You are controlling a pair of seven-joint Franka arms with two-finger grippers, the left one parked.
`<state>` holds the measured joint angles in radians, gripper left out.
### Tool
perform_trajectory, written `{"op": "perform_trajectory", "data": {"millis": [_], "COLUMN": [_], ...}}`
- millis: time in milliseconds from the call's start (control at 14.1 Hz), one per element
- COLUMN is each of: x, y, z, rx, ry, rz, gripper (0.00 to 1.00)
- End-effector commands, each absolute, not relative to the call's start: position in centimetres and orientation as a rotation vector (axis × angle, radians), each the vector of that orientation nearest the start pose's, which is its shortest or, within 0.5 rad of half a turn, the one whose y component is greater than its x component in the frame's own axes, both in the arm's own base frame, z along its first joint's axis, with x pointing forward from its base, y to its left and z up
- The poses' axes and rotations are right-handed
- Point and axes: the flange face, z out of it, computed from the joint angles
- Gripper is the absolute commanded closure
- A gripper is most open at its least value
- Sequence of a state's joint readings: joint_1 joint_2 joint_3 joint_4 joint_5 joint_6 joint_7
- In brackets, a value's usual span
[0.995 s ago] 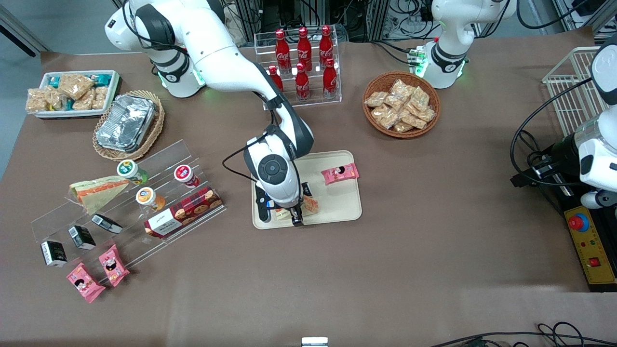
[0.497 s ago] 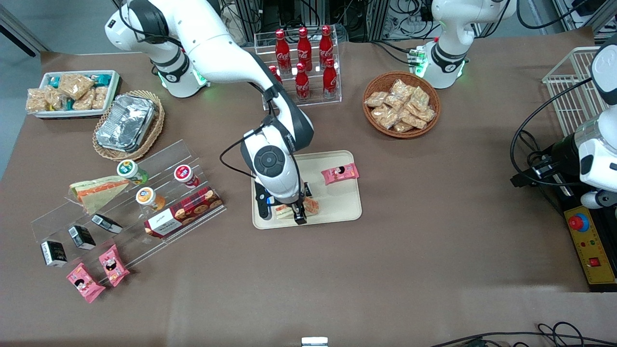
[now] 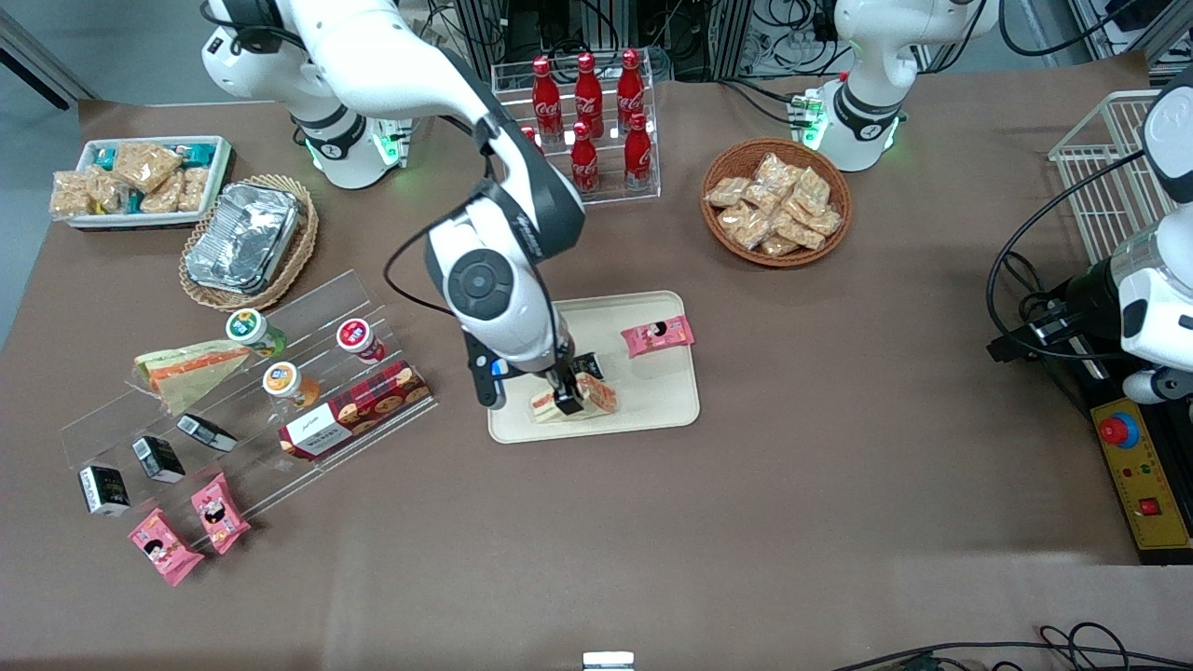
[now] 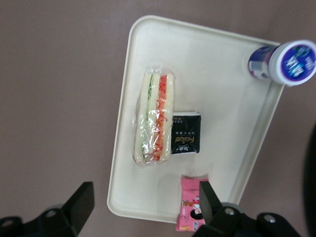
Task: Place sandwich on tray
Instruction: 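Open the right gripper and lift it off the sandwich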
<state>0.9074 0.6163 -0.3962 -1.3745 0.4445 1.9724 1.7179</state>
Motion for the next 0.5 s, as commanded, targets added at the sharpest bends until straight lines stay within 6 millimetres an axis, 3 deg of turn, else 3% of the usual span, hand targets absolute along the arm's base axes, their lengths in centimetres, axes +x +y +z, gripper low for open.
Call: {"op": "perform_trajectory", "data": {"millis": [0, 284, 426], "x": [58.7, 58.9, 58.6], "y": [39.0, 34.3, 31.9], "z": [42.2, 47.6, 49.9], "rx": [-2.439, -2.503, -2.6], "ry": [1.73, 1.572, 1.385], "rz": [0.342, 0.389, 0.401], "gripper": [0.06, 0.05, 0.05]}}
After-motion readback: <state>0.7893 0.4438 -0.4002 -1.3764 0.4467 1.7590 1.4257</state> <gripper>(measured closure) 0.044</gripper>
